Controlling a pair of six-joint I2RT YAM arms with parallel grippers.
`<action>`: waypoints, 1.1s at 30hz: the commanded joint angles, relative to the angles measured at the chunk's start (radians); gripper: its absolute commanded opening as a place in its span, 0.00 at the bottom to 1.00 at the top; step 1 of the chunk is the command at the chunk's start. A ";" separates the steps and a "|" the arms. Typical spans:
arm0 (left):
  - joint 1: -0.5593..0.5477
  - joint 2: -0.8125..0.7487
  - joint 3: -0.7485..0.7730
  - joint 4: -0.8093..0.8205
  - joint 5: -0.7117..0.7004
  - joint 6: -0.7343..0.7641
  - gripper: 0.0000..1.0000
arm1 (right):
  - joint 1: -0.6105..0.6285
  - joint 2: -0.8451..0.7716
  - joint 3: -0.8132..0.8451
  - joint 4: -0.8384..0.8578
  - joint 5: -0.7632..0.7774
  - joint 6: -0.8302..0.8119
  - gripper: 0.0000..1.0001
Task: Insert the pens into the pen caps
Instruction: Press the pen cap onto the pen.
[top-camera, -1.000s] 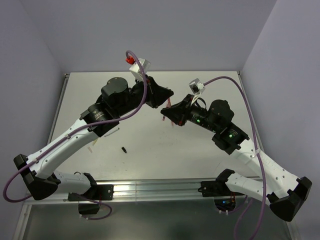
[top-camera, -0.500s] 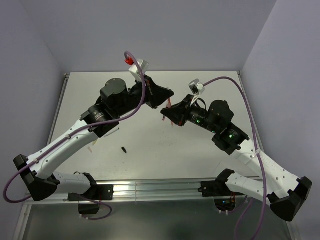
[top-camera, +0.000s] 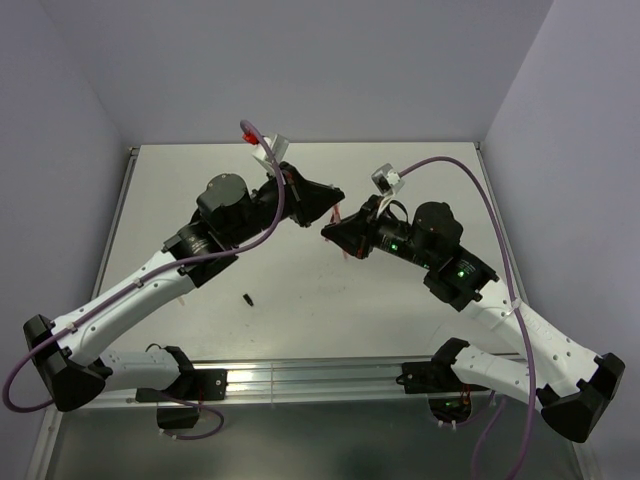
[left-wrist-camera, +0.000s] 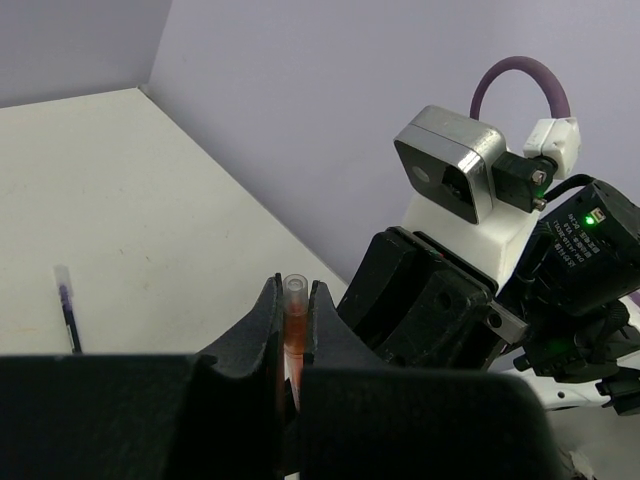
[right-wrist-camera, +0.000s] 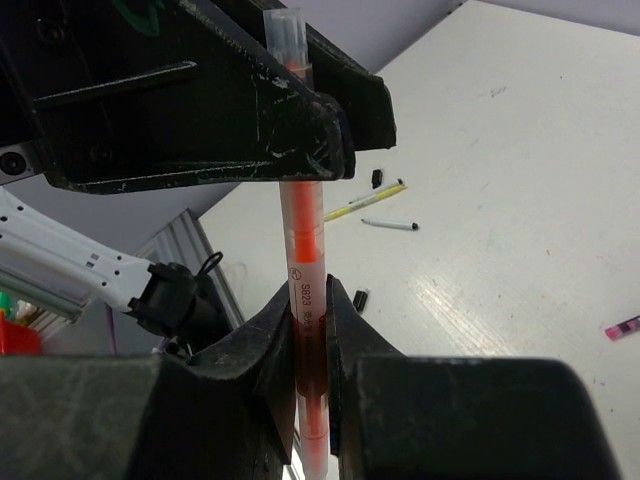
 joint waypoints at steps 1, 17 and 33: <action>-0.048 -0.030 -0.041 -0.044 0.095 -0.003 0.00 | -0.011 -0.012 0.066 0.082 0.094 0.003 0.00; -0.103 -0.019 -0.113 -0.030 0.066 -0.015 0.00 | -0.014 -0.023 0.076 0.073 0.145 -0.006 0.00; -0.168 -0.005 -0.163 -0.033 0.040 -0.030 0.00 | -0.049 -0.024 0.086 0.066 0.146 -0.003 0.00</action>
